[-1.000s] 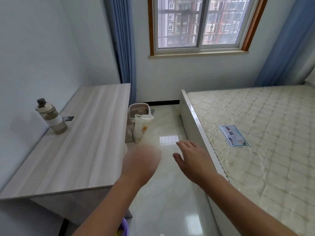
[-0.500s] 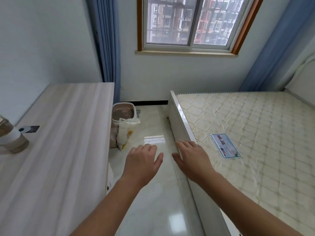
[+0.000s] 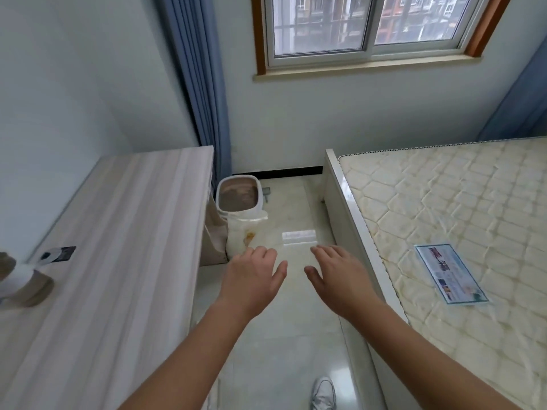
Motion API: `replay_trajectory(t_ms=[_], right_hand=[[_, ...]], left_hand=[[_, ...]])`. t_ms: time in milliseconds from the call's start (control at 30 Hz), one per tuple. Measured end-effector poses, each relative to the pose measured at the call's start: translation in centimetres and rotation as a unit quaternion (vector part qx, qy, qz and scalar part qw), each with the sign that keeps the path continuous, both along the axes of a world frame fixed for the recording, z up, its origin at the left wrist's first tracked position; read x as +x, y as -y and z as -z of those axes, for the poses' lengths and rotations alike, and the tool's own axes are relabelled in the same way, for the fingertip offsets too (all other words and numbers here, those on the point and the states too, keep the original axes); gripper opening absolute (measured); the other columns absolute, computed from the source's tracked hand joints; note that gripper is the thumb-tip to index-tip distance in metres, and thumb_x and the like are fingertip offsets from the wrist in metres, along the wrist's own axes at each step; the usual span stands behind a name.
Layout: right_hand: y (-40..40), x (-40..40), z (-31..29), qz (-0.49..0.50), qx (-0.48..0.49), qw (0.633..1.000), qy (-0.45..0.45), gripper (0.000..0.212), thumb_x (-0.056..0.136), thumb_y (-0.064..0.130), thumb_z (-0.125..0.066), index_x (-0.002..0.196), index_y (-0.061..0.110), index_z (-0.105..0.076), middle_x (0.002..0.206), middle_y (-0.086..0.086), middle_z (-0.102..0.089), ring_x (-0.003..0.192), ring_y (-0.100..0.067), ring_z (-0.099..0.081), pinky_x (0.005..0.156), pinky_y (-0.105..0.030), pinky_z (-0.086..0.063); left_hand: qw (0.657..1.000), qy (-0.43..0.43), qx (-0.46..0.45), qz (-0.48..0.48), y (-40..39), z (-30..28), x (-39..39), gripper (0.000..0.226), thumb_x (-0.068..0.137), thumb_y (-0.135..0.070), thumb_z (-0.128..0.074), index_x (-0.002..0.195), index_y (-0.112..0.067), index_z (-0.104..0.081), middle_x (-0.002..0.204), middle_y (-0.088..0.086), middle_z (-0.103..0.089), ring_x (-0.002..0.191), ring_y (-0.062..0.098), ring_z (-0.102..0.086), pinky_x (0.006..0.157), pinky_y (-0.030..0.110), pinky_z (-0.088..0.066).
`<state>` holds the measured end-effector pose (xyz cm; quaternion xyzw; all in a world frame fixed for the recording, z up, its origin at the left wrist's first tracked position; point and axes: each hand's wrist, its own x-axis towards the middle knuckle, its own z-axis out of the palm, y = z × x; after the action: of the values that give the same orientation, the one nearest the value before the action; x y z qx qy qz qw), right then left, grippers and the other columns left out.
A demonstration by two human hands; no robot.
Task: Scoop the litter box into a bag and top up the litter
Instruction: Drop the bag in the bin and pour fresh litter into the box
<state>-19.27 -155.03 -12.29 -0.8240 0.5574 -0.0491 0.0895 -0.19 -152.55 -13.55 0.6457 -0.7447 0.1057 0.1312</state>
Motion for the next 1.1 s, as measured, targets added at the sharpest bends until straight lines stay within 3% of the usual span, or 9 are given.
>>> replay_trajectory(t_ms=[267,500,1100], right_hand=[[13.6,2.0,-1.1,-0.054,-0.012,0.998,0.011,0.052,0.100,0.048,-0.032,0.143,0.020,-0.039,0.147,0.005,-0.044,0.138,-0.018,-0.035,0.110,-0.034,-0.030],[23.6,5.1,0.2,-0.067,0.000,0.998,-0.001,0.051,0.100,0.049,-0.032,0.142,0.021,-0.042,0.145,0.006,-0.046,0.136,-0.018,-0.037,0.108,-0.034,-0.032],[49.4,11.0,2.8,-0.038,0.036,0.998,-0.019,0.049,0.099,0.049,-0.034,0.137,0.021,-0.045,0.139,0.006,-0.051,0.133,-0.019,-0.040,0.105,-0.033,-0.034]], left_hand=[[0.998,-0.002,-0.004,-0.056,11.5,-1.0,0.4,0.042,0.095,-0.047,-0.033,0.084,-0.019,-0.063,0.075,-0.004,-0.062,0.066,0.018,-0.056,0.058,0.030,-0.039],[0.997,-0.011,-0.002,-0.071,21.0,0.6,4.0,0.039,0.094,-0.045,-0.038,0.077,-0.018,-0.061,0.073,-0.003,-0.062,0.065,0.021,-0.057,0.058,0.031,-0.042],[0.992,-0.059,0.091,-0.069,48.0,2.9,10.7,0.048,0.095,-0.049,-0.027,0.094,-0.020,-0.065,0.087,-0.005,-0.064,0.077,0.018,-0.059,0.069,0.037,-0.050]])
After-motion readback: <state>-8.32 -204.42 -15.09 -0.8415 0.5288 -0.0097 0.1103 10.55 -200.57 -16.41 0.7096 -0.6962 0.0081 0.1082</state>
